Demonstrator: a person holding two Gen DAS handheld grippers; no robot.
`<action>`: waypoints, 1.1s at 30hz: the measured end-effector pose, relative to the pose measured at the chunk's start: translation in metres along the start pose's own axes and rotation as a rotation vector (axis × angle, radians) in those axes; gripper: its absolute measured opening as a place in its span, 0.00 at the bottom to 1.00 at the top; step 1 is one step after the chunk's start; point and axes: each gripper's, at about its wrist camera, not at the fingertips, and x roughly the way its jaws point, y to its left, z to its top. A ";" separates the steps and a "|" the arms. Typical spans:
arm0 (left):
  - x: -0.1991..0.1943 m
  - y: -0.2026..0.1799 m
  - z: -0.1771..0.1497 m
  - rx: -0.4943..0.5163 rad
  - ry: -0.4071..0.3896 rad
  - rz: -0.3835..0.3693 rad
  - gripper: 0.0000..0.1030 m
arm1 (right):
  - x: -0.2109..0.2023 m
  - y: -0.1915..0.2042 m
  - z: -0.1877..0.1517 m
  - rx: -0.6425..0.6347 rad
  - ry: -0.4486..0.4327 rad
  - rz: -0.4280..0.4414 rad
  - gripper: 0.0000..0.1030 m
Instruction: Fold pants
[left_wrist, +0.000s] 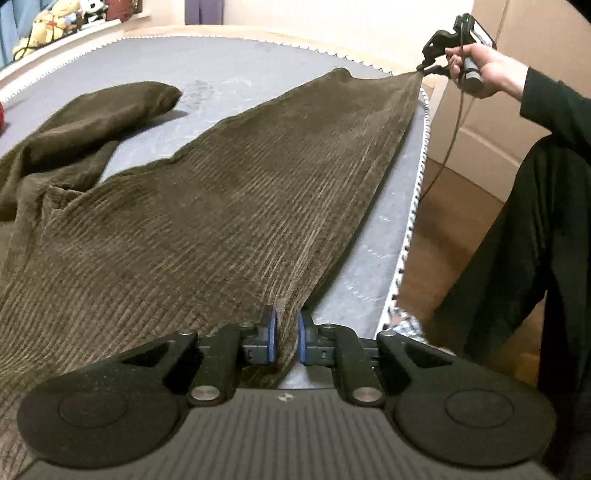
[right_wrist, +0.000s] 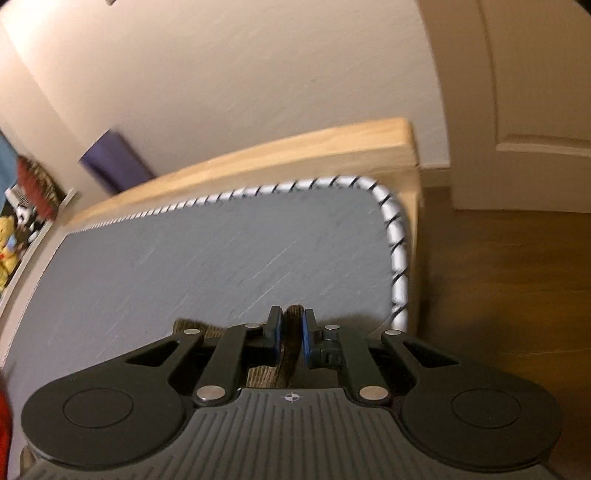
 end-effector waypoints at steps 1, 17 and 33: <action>0.004 -0.005 -0.002 0.009 0.011 0.003 0.12 | 0.001 -0.003 0.001 0.011 -0.006 -0.010 0.10; -0.064 0.070 -0.010 -0.264 -0.203 0.135 0.51 | 0.011 0.025 -0.007 -0.164 -0.070 -0.160 0.41; -0.126 0.208 -0.125 -0.772 -0.176 0.460 0.58 | -0.120 0.239 -0.183 -0.953 -0.020 0.658 0.51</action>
